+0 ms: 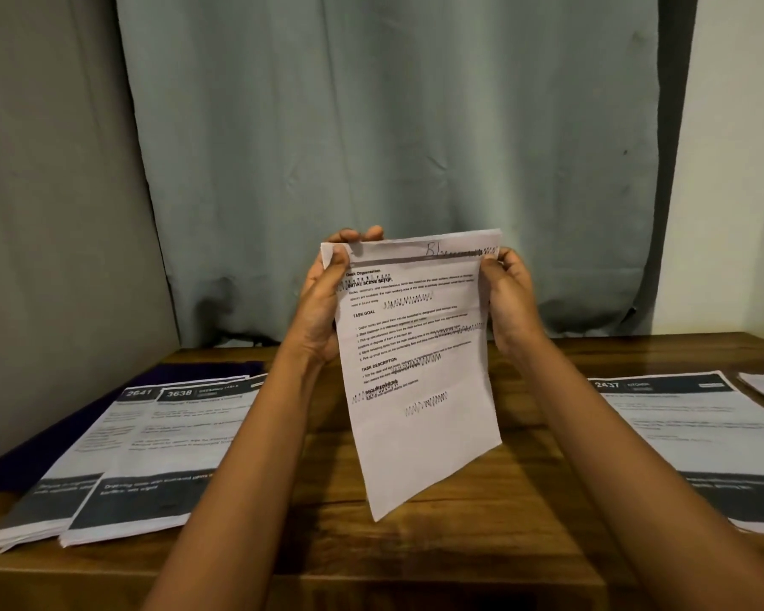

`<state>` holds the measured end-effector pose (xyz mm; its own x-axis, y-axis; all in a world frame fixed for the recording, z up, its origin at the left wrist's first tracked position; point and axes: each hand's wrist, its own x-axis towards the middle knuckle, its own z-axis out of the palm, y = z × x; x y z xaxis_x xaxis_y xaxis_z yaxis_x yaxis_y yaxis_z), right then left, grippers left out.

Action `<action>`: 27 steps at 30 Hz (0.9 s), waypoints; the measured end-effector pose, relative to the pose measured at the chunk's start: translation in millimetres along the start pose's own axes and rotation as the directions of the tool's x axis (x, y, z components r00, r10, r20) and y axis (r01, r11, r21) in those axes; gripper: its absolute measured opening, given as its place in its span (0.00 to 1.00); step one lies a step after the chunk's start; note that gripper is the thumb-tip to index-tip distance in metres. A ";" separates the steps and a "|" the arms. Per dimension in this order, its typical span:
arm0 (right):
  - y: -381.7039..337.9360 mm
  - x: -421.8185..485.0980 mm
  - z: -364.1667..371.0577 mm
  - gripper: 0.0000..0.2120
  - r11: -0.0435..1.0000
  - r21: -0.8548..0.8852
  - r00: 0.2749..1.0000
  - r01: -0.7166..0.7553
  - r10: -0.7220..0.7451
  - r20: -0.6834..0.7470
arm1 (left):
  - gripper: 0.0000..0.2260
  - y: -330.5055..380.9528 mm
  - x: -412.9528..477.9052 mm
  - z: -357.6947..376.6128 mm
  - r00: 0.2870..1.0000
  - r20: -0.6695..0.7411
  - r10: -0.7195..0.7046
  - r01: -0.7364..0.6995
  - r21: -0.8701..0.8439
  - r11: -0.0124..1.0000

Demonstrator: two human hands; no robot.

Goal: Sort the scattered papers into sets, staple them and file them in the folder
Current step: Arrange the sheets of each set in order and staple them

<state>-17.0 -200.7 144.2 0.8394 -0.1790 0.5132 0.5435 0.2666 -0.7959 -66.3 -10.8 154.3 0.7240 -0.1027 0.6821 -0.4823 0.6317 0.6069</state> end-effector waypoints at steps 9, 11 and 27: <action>11.0 11.6 -4.3 0.23 0.612 -0.686 0.873 0.393 -0.482 0.071 | 0.10 -1.4 3.2 5.8 0.998 -0.066 -0.003 0.002 -0.025 1.000; 9.2 9.1 0.6 0.26 0.310 -0.812 0.755 0.495 -0.616 0.225 | 0.08 -1.2 5.3 5.6 0.995 -0.104 0.007 -0.009 -0.016 1.000; -11.1 31.7 9.6 0.13 0.143 -0.734 0.654 0.664 -0.587 0.477 | 0.11 4.7 -5.3 1.1 0.951 -0.303 -0.061 0.045 -0.060 0.997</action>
<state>3.6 -200.2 172.4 0.2321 0.1781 0.9562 0.6314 -0.7754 -0.0088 -73.0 -8.1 153.9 0.8674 0.0967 0.4880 -0.4190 0.6711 0.6117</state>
